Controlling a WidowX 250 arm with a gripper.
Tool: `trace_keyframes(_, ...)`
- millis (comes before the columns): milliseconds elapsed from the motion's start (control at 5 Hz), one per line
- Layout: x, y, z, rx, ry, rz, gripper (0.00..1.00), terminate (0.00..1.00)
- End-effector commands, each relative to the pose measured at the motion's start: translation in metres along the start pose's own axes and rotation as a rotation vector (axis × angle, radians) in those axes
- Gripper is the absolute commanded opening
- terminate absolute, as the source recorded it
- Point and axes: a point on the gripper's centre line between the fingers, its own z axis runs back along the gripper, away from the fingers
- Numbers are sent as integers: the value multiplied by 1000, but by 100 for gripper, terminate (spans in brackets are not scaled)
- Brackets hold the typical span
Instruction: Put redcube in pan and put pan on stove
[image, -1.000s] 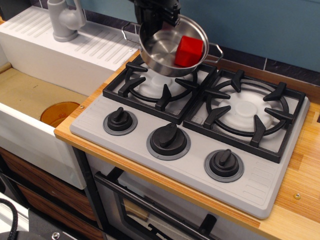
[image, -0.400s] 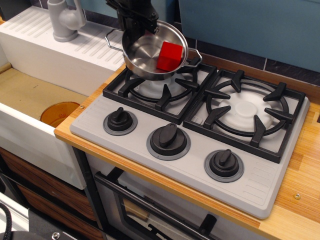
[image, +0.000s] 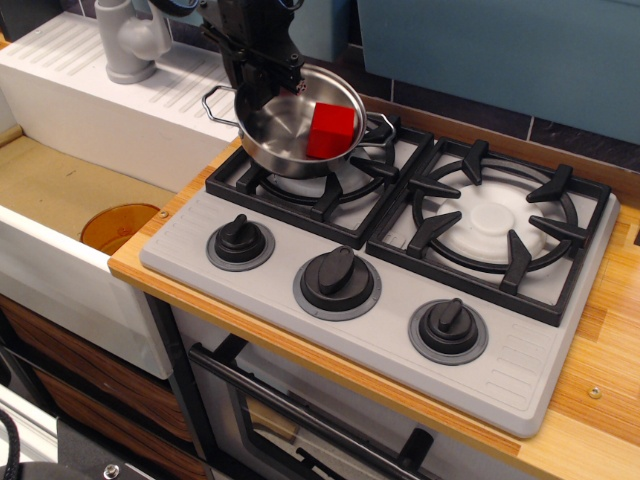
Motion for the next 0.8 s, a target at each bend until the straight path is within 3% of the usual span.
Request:
trace_keyframes(0,8,-2,50,15,-13,-20,100,0)
trace_keyframes(400,35,4,109,55,41,-60,100,0)
trace_keyframes(600,43,-2,113,28,54,-57,100,0)
